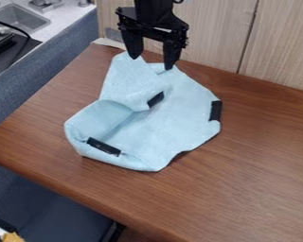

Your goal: Fold the cloth from right to left

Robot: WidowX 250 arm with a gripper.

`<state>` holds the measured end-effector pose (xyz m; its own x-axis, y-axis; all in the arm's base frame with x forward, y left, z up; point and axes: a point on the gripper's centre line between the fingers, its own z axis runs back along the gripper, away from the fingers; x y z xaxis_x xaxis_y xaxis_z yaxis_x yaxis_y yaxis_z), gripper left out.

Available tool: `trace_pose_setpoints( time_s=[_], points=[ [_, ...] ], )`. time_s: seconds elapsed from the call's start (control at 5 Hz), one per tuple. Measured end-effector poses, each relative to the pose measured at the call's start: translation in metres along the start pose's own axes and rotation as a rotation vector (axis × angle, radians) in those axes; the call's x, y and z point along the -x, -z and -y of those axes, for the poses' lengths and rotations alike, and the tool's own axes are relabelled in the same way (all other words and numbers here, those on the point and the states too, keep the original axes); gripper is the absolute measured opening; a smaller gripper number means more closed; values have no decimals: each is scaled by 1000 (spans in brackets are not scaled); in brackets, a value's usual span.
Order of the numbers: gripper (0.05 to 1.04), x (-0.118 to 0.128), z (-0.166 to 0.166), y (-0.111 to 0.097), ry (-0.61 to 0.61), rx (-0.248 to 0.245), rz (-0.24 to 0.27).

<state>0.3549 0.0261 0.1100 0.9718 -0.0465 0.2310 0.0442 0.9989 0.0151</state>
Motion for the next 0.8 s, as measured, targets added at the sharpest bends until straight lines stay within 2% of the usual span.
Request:
trace_pose_setpoints(
  time_s=[0.2, 0.4, 0.6, 0.8],
  points=[
    [1000, 3, 2, 13, -9, 8, -31],
    [1000, -8, 28, 30, 5, 36, -18],
    [1000, -15, 55, 55, 22, 22, -80],
    [1000, -22, 78, 75, 51, 27, -112]
  ],
)
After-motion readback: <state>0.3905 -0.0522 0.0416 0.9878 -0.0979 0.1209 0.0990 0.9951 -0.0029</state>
